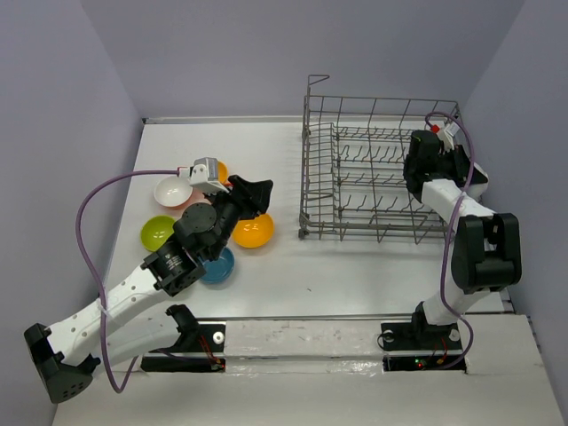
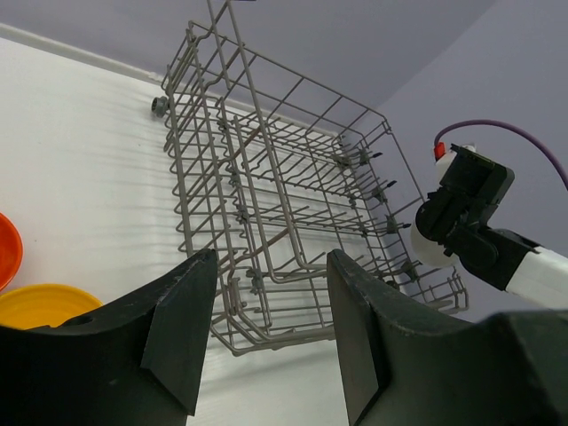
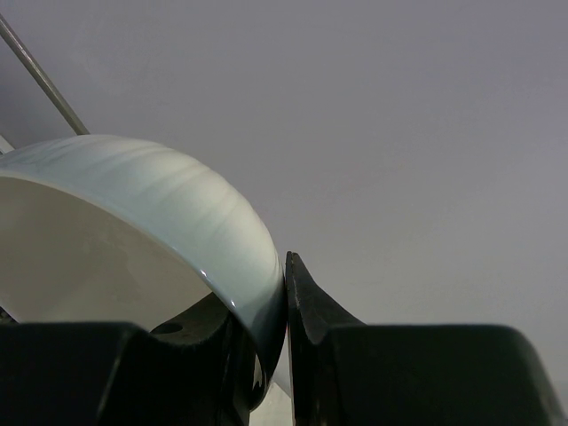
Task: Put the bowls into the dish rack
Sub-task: Insert the bowl into the dish rack.
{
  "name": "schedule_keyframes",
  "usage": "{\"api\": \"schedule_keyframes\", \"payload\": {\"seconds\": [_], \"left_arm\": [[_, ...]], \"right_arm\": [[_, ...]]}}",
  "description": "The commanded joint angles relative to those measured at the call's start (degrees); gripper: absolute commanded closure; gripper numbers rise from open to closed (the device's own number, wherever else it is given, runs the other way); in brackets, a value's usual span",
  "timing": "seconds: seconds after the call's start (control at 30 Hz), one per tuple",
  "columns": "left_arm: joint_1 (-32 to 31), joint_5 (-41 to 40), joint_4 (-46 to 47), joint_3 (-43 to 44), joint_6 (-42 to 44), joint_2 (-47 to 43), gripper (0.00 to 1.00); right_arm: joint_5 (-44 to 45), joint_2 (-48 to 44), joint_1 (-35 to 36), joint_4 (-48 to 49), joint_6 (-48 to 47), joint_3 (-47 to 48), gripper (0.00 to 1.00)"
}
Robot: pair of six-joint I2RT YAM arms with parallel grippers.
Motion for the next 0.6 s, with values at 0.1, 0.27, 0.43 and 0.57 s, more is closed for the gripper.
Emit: {"api": "schedule_keyframes", "payload": {"seconds": [0.1, 0.27, 0.43, 0.57], "left_arm": [[-0.26, -1.09, 2.54, -0.49, 0.93, -0.18, 0.38], [-0.26, -1.09, 2.36, -0.31, 0.84, 0.26, 0.38], [-0.26, -1.00, 2.36, -0.05, 0.76, 1.13, 0.38], [-0.26, -1.18, 2.54, 0.04, 0.67, 1.57, 0.38]], "right_arm": [[9.18, 1.71, -0.08, 1.85, 1.31, 1.00, 0.99], [9.00, 1.28, 0.44, 1.93, 2.10, 0.73, 0.99], [8.74, 0.48, 0.44, 1.94, 2.10, 1.88, 0.99], [8.83, 0.05, 0.97, 1.85, 2.19, 1.79, 0.99]]}}
